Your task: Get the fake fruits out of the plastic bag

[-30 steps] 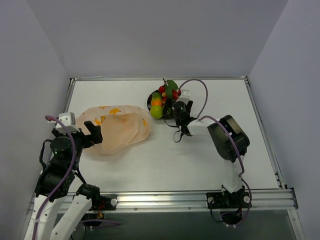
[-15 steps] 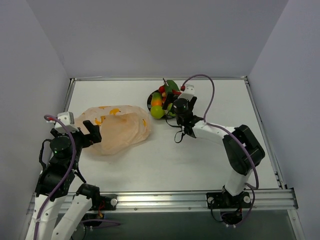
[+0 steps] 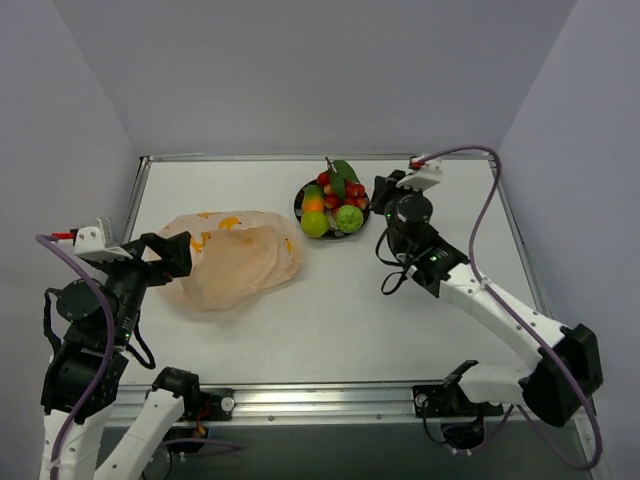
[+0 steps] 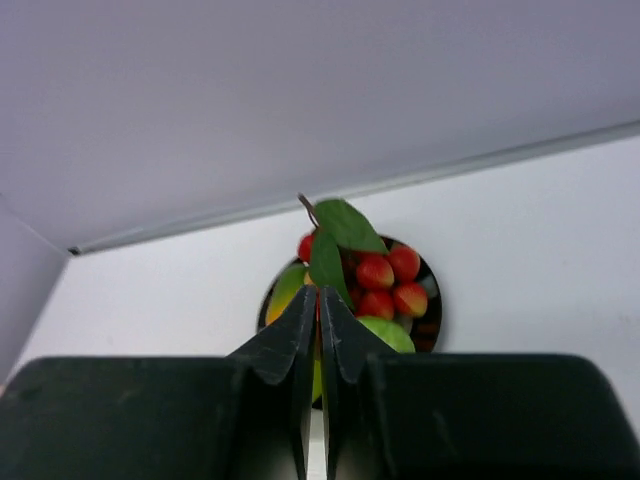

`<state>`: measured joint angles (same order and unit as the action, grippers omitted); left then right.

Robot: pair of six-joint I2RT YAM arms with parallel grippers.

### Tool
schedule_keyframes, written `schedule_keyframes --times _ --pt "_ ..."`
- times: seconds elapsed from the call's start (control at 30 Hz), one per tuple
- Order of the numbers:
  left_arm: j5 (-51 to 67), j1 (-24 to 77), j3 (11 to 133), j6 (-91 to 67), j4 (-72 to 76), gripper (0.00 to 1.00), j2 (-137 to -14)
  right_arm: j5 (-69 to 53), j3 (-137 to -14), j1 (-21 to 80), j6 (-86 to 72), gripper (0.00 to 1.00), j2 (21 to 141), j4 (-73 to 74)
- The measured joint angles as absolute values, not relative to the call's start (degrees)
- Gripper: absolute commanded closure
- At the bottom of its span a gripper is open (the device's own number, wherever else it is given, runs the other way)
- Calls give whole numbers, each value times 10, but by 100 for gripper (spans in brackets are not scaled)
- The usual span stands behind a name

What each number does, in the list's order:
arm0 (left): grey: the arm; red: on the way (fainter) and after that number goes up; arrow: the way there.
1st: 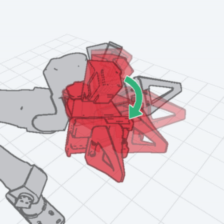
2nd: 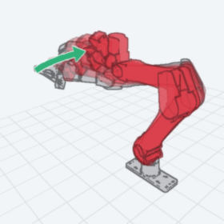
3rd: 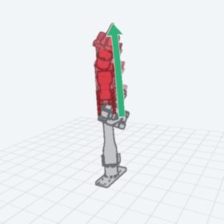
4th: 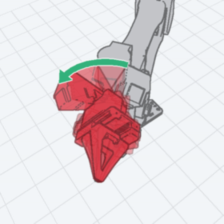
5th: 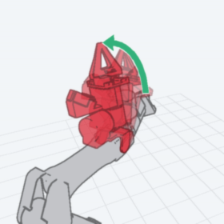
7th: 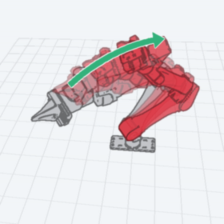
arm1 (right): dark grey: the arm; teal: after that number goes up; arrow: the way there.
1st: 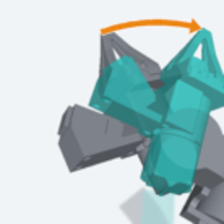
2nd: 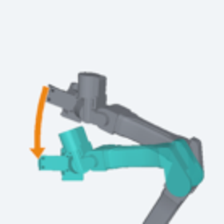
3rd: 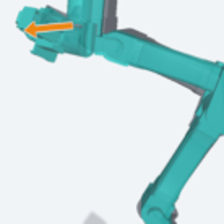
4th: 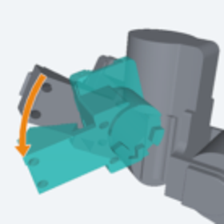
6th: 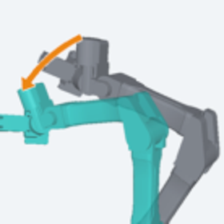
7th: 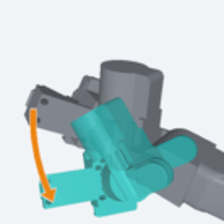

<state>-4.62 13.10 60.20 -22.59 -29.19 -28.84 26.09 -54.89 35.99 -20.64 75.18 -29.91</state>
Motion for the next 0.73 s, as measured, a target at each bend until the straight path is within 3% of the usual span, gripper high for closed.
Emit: schedule_keyframes --times 0.1,0.2,0.3,0.33,0.37,0.57,0.73 --pt "-31 131 623 -230 -288 6 -292 265 -541 365 -203 95 659 -291" --pt "-14 131 651 -231 -282 6 -307 270 -537 366 -195 76 579 -288" --pt "-4 131 665 -232 -272 6 -316 278 -533 368 -183 35 513 -272" --pt "-2 131 665 -232 -269 6 -317 289 -532 368 -173 6 484 -260" --pt "0 131 665 -231 -269 6 -316 296 -532 368 -173 0 473 -253" --pt "-3 131 641 -229 -259 6 -301 390 -522 368 -142 0 404 -225" --pt "-6 131 611 -226 -262 6 -295 412 -519 368 -135 0 443 -219"
